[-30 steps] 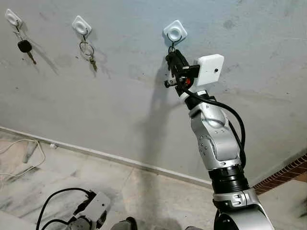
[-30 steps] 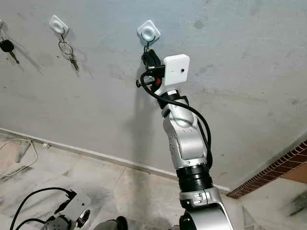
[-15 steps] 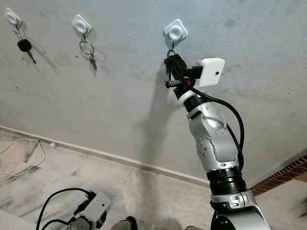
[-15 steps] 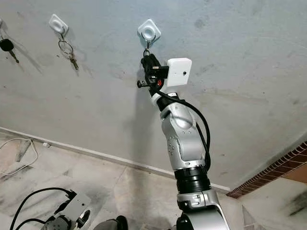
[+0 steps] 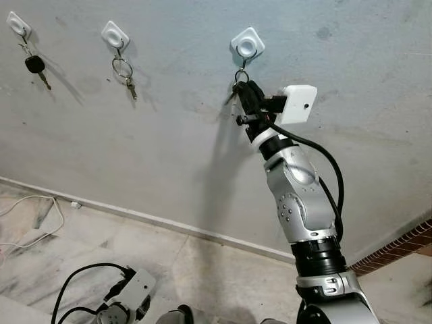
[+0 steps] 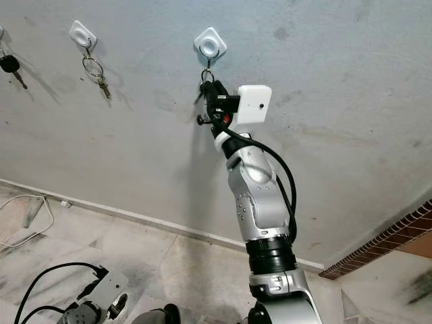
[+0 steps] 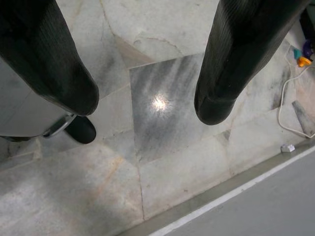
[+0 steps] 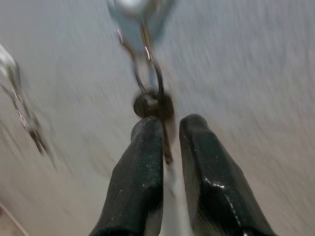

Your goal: Hang keys on a hook

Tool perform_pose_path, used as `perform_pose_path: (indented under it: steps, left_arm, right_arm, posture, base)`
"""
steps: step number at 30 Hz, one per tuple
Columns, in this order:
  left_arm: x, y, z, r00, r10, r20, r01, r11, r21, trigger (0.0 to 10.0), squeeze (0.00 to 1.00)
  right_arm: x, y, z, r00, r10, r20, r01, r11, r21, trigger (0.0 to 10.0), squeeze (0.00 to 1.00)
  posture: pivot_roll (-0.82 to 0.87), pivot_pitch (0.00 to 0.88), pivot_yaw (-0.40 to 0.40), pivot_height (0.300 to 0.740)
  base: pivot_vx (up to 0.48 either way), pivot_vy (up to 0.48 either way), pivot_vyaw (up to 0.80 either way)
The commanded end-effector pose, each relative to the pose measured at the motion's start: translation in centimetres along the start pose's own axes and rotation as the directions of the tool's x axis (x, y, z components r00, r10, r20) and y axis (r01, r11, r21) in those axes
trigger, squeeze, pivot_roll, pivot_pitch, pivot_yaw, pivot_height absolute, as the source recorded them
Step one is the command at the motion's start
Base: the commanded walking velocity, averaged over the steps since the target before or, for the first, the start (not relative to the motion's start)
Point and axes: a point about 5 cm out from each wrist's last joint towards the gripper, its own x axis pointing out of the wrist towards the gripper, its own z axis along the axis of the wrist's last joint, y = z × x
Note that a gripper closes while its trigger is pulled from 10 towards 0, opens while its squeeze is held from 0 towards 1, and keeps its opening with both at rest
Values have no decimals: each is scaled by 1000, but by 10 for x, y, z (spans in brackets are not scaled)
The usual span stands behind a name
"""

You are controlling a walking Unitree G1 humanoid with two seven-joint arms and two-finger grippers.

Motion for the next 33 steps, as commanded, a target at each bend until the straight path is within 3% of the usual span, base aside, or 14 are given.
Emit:
perform_pose_path:
  steps: [1, 6, 15, 22, 25, 27, 32, 33]
  left_arm:
    - [-2, -2, -9, 999, -19, -33, 19, 1000, 5, 10000, 0]
    - [-2, -2, -8, 1000, -15, -26, 15, 1000, -1, 10000, 0]
    - [-2, -4, -5, 1000, -10, -10, 9, 1000, -16, 10000, 0]
    - [1, 2, 11, 995, 45, 87, -31, 988, -154, 10000, 0]
    - [1, 3, 14, 993, 56, 107, -37, 984, -174, 10000, 0]
    - [0, 5, 20, 983, 91, 159, -56, 975, -215, 10000, 0]
    - [-2, 8, 20, 975, 128, 181, -78, 962, -262, 10000, 0]
    - [-3, 11, 19, 971, 140, 191, -78, 950, -301, 10000, 0]
  right_arm:
    - [1, 7, 1, 1000, 21, 9, -21, 1000, -23, 10000, 1000]
    - [-5, 7, 3, 999, 31, 29, -27, 989, -145, 10000, 1000]
    - [-20, 8, 2, 999, 41, 31, -32, 969, -244, 10000, 1000]
    - [-40, 0, 3, 1000, -3, 23, 9, 954, -301, 10000, 1000]
    - [-43, -2, 4, 1000, -13, 20, 19, 952, -306, 10000, 1000]
    - [-55, -7, 5, 1000, -30, 6, 31, 949, -313, 10000, 1000]
    - [-63, -10, 6, 999, -49, -10, 43, 952, -304, 10000, 1000]
    - [-68, -11, 6, 998, -57, -21, 48, 953, -299, 10000, 1000]
  posture:
    - [-24, 145, 92, 740]
    - [-32, 143, 90, 740]
    - [-45, 145, 79, 740]
    - [-59, 146, 68, 740]
    - [-60, 147, 66, 740]
    - [-64, 148, 66, 740]
    - [-64, 150, 65, 740]
    - [-71, 151, 65, 740]
  base:
    - [0, 0, 0]
    - [0, 0, 0]
    - [0, 0, 0]
    - [0, 0, 0]
    - [0, 0, 0]
    - [0, 0, 0]
    - [0, 0, 0]
    - [0, 0, 0]
